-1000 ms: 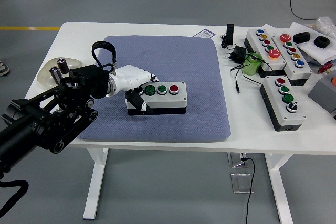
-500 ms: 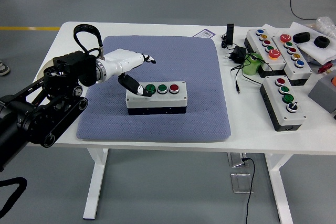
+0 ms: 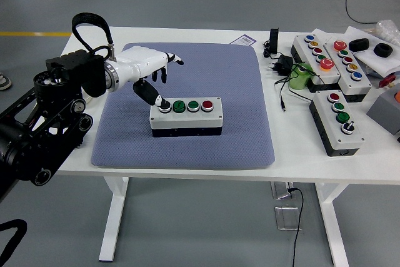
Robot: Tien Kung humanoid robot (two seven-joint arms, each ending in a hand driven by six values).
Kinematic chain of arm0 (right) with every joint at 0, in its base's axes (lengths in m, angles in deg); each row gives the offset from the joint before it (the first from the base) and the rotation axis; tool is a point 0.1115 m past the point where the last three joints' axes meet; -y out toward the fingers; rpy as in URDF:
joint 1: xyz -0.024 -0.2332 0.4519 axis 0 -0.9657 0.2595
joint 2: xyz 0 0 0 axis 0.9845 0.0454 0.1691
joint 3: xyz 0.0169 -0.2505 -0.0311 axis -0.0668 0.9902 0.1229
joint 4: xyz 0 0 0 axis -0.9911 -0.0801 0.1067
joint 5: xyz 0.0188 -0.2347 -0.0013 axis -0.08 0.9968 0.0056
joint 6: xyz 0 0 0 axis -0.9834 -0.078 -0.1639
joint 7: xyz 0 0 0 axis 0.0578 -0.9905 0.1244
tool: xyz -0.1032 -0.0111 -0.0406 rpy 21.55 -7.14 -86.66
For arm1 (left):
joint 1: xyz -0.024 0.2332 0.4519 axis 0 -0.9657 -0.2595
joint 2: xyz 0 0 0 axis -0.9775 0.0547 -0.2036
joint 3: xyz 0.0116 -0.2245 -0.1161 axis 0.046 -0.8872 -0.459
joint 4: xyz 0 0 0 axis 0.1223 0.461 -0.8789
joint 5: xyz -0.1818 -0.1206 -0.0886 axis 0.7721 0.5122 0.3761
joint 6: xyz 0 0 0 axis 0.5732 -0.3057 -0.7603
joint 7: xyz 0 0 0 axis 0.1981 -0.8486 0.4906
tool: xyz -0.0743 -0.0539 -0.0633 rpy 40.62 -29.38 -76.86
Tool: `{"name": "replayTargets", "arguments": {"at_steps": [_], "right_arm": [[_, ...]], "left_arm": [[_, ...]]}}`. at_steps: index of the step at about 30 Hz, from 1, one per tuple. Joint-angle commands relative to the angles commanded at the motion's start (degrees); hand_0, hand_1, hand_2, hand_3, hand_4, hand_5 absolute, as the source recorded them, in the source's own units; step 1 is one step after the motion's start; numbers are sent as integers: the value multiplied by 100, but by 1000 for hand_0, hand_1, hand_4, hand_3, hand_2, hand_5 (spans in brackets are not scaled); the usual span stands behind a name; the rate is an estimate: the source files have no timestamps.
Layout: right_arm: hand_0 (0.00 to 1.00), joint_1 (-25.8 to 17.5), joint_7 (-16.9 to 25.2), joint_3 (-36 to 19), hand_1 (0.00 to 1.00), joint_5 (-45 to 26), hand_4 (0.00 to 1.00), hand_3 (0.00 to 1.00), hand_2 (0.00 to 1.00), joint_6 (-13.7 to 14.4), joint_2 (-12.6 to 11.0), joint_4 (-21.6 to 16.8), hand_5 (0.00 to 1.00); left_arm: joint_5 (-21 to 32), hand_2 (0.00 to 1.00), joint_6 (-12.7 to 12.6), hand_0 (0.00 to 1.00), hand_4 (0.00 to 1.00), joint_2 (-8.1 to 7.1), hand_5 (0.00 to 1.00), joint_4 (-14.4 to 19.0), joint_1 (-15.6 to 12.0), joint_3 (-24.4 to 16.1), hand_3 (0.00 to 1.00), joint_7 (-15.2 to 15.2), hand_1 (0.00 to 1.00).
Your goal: Pick up the button,place it on the desk,press the button,press the button
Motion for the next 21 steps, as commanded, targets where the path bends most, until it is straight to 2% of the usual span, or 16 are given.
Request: {"name": "replayTargets", "arguments": {"at_steps": [4, 5, 8, 15, 21], "right_arm": [[651, 7, -3, -3, 568, 6, 264, 644, 603, -1, 2, 0, 271], [651, 8, -3, -2, 568, 3, 264, 644, 603, -2, 2, 0, 271], [651, 12, -3, -4, 568, 3, 264, 644, 603, -2, 1, 0, 271], [651, 12, 0, -11, 568, 9, 264, 644, 603, -6, -1, 0, 271], [651, 13, -3, -27, 568, 34, 264, 644, 603, -8, -5, 0, 271]], "left_arm": [[91, 120, 171, 45, 649, 31, 2, 37, 10, 193, 915, 132, 85], [109, 59, 199, 2, 638, 38, 2, 37, 14, 227, 906, 160, 12], [158, 59, 283, 2, 638, 75, 2, 40, 35, 324, 906, 278, 12], [226, 50, 293, 2, 645, 109, 2, 86, 65, 455, 896, 359, 7], [235, 49, 293, 2, 651, 118, 2, -25, 117, 617, 896, 388, 6]]}}
